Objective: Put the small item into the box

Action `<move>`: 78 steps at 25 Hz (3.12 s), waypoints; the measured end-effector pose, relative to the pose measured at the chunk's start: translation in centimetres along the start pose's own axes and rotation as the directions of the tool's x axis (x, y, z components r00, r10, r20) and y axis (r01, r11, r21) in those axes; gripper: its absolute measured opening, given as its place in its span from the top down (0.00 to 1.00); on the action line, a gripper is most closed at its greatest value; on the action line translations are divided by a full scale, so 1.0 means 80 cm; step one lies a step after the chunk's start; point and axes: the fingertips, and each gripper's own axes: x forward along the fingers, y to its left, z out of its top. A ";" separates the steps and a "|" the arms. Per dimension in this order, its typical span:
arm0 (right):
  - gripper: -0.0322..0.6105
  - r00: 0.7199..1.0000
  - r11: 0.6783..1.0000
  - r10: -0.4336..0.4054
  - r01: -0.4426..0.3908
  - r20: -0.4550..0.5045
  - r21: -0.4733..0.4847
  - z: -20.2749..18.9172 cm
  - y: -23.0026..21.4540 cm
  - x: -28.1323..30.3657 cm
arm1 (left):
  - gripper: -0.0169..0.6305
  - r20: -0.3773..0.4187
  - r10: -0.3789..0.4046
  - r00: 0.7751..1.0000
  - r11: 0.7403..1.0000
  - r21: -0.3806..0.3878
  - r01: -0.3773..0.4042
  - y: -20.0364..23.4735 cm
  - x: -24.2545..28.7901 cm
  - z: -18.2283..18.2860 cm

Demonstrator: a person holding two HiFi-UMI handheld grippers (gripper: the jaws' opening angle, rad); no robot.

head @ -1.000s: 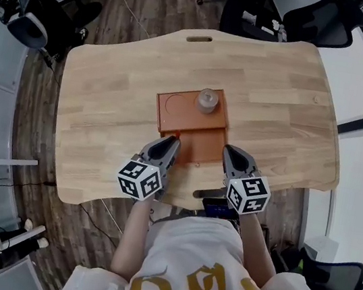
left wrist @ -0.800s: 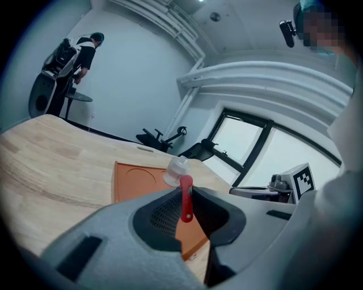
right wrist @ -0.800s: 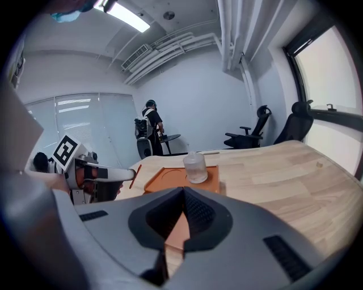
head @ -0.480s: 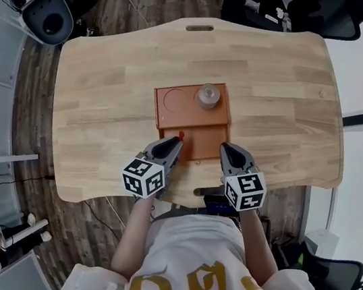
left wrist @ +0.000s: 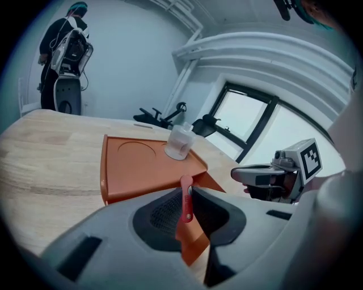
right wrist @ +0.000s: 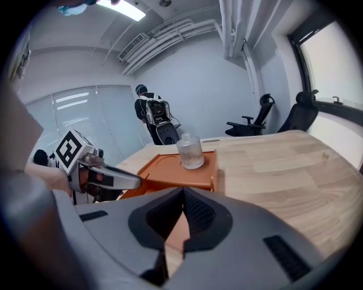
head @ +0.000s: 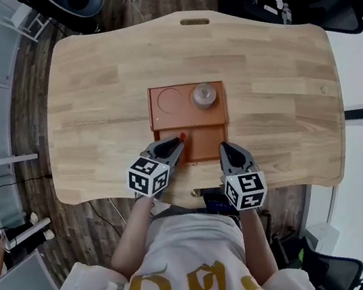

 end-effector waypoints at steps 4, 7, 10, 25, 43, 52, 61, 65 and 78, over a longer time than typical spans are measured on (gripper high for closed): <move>0.93 1.000 1.000 0.002 -0.002 -0.008 0.010 -0.003 -0.010 0.004 | 0.89 -0.059 0.001 0.998 1.000 0.023 0.000 -0.001 0.017 -0.010; 0.93 1.000 1.000 0.000 0.000 -0.015 0.019 -0.007 -0.017 0.004 | 0.89 -0.098 -0.002 0.995 1.000 0.022 0.004 -0.002 0.027 -0.016; 0.93 1.000 0.999 -0.014 0.015 -0.017 0.043 -0.010 -0.030 0.005 | 0.89 -0.135 0.002 0.991 1.000 0.029 0.002 -0.001 0.037 -0.021; 0.93 1.000 0.997 -0.008 0.010 -0.030 0.075 -0.019 -0.053 0.014 | 0.89 -0.376 0.056 0.925 0.993 0.114 -0.014 0.005 0.085 -0.070; 0.93 1.000 0.996 -0.015 0.016 -0.014 0.088 -0.012 -0.057 0.011 | 0.89 -0.405 0.095 0.909 0.984 0.173 -0.026 0.009 0.099 -0.070; 0.93 0.999 0.997 -0.033 0.030 0.037 0.073 0.009 -0.044 -0.012 | 0.88 -0.324 0.090 0.942 0.976 0.216 -0.019 -0.009 0.078 -0.042; 0.93 0.994 0.999 -0.038 0.033 0.105 0.043 0.033 -0.020 -0.040 | 0.93 -0.175 0.134 0.975 0.942 0.329 -0.070 -0.030 0.044 0.000; 0.93 0.992 0.999 -0.035 0.032 0.125 0.023 0.040 -0.007 -0.056 | 0.95 -0.094 0.124 0.988 0.944 0.317 -0.089 -0.041 0.021 0.028; 0.93 0.975 0.999 -0.032 0.036 0.218 -0.014 0.064 0.035 -0.097 | 0.96 0.175 -0.016 0.984 0.987 0.162 -0.013 -0.079 -0.059 0.077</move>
